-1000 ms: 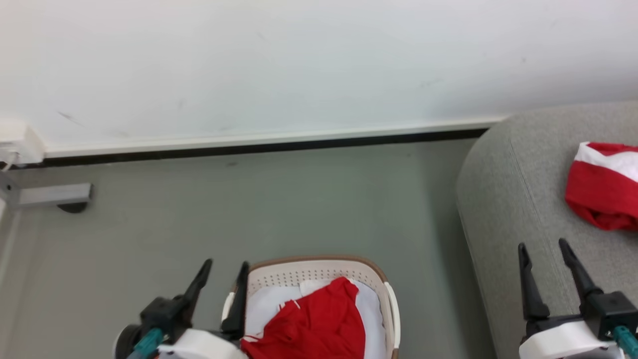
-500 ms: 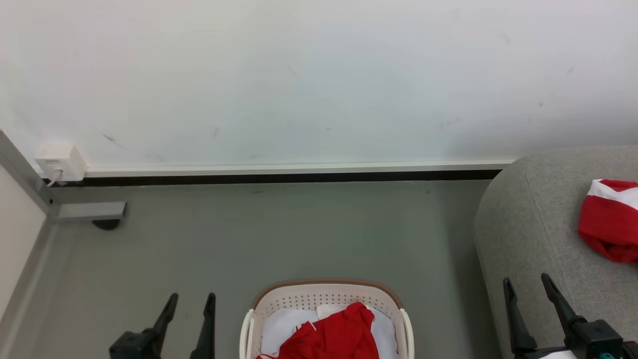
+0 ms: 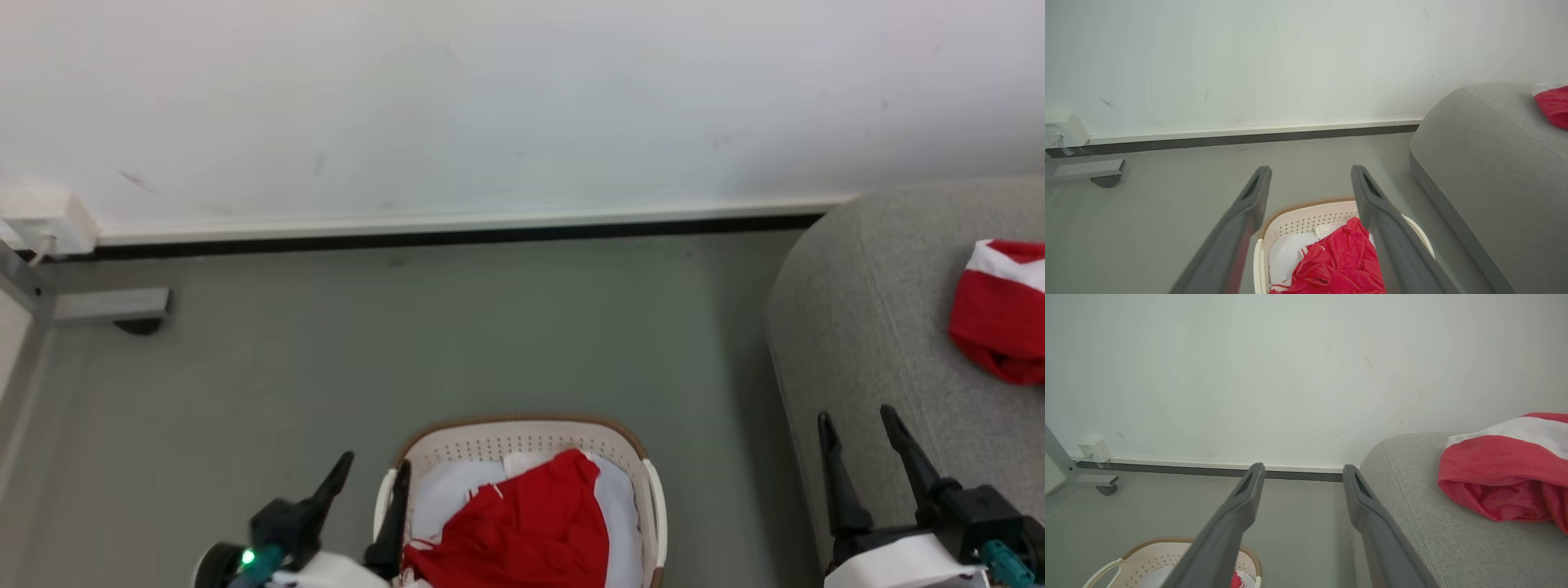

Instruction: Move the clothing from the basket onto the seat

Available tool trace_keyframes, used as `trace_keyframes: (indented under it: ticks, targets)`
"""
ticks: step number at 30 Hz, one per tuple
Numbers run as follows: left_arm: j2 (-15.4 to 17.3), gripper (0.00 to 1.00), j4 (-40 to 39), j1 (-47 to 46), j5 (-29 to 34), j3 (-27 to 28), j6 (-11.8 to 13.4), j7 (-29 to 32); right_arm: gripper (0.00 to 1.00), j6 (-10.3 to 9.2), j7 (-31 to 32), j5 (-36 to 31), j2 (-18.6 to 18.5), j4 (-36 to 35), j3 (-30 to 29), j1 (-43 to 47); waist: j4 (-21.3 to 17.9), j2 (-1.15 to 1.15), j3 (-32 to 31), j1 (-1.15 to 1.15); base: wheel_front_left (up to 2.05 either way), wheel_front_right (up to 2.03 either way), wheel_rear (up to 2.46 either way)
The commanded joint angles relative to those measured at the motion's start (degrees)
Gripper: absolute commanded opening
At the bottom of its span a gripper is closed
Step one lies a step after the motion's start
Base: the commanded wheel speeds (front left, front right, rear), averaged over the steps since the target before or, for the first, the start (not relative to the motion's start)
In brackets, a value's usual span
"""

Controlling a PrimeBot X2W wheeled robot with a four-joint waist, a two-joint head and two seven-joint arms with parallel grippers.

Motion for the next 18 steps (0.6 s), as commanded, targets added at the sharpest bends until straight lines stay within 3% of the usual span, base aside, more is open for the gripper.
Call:
trace_keyframes:
  ticks: [1,6,18]
  targets:
    - [0.1,1.0,2.5,-2.6,1.5,-1.1,-0.3,0.0,1.0,-0.12,0.0,0.4,-0.1,-0.3,0.2,-1.6,-1.7,0.0,3.4,0.0,0.0,0.0,0.0]
    - [0.4,1.0,12.8,-11.2,4.0,-5.3,-0.8,0.6,1.0,-0.12,0.0,1.2,-0.1,-0.9,0.9,-4.4,-3.9,0.0,8.5,0.0,0.0,0.0,0.0]
    - [-0.4,1.0,33.6,-27.7,7.1,-12.5,-1.1,9.9,1.0,-0.12,0.0,2.9,-0.1,-3.1,2.5,-10.0,-9.1,0.0,19.8,0.0,0.0,0.0,0.0]
